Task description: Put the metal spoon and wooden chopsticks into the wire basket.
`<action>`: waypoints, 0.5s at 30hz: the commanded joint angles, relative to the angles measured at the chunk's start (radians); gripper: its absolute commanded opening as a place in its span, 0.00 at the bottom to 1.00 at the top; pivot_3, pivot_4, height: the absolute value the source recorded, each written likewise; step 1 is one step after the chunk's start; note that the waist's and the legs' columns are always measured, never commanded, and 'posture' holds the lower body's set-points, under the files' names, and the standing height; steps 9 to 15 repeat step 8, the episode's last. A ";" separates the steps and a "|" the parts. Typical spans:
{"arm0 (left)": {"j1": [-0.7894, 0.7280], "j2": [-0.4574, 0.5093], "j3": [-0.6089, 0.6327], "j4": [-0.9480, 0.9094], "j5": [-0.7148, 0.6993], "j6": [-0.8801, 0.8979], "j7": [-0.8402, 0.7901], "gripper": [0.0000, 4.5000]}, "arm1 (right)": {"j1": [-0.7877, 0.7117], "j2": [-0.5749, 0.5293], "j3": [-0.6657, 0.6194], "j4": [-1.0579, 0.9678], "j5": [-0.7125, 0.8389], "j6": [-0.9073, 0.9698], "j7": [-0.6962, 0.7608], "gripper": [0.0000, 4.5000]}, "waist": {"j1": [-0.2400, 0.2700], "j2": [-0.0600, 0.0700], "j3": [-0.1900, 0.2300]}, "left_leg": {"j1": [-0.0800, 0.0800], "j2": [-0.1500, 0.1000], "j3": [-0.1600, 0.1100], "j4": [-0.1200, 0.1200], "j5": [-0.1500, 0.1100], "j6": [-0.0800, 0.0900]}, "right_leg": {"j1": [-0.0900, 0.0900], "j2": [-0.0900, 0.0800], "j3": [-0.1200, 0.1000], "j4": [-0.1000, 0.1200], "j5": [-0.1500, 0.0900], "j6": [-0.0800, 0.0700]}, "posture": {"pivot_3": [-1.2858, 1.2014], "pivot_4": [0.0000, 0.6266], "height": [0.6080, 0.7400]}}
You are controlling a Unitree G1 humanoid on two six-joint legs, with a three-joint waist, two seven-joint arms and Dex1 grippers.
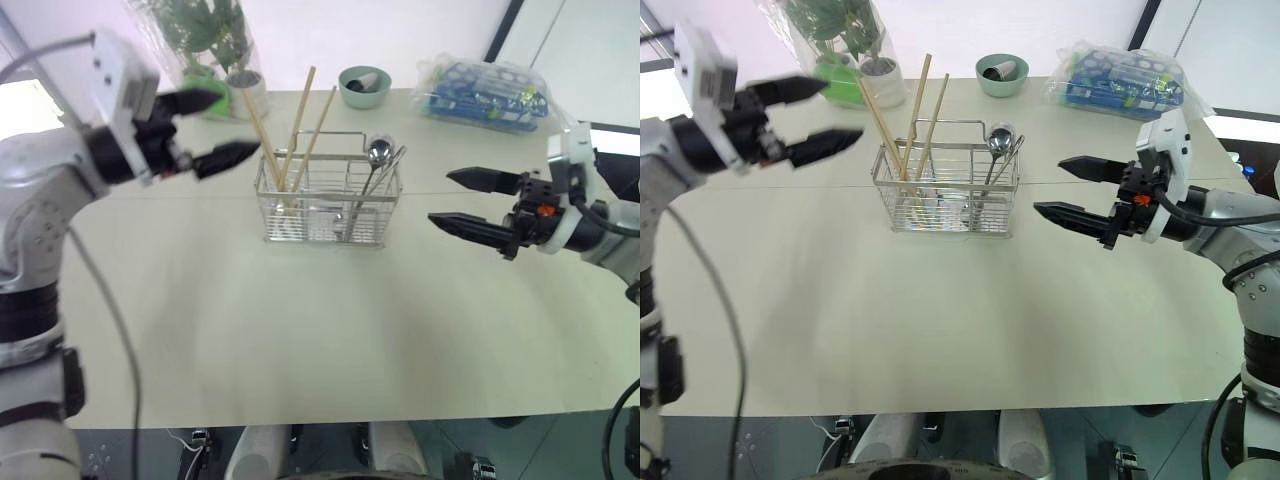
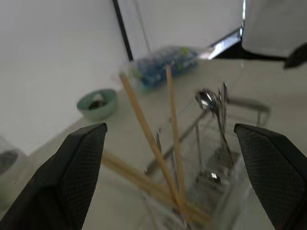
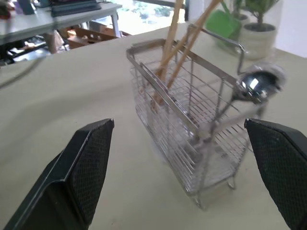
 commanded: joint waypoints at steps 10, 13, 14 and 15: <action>0.117 0.090 0.044 -0.026 0.004 -0.026 -0.107 0.99 | 0.022 -0.011 -0.021 0.032 -0.051 -0.054 0.049 1.00 | 0.011 0.000 0.000 | -0.001 0.000 0.000 0.000 -0.001 -0.001 | 0.000 -0.001 0.000 -0.002 0.000 -0.001 | 0.52 0.24 0.60; 0.117 0.090 0.044 -0.026 0.004 -0.026 -0.107 0.99 | 0.022 -0.011 -0.021 0.032 -0.051 -0.054 0.049 1.00 | 0.011 0.000 0.000 | -0.001 0.000 0.000 0.000 -0.001 -0.001 | 0.000 -0.001 0.000 -0.002 0.000 -0.001 | 0.52 0.24 0.60; 0.117 0.090 0.044 -0.026 0.004 -0.026 -0.107 0.99 | 0.022 -0.011 -0.021 0.032 -0.051 -0.054 0.049 1.00 | 0.011 0.000 0.000 | -0.001 0.000 0.000 0.000 -0.001 -0.001 | 0.000 -0.001 0.000 -0.002 0.000 -0.001 | 0.52 0.24 0.60; 0.117 0.090 0.044 -0.026 0.004 -0.026 -0.107 0.99 | 0.022 -0.011 -0.021 0.032 -0.051 -0.054 0.049 1.00 | 0.011 0.000 0.000 | -0.001 0.000 0.000 0.000 -0.001 -0.001 | 0.000 -0.001 0.000 -0.002 0.000 -0.001 | 0.52 0.24 0.60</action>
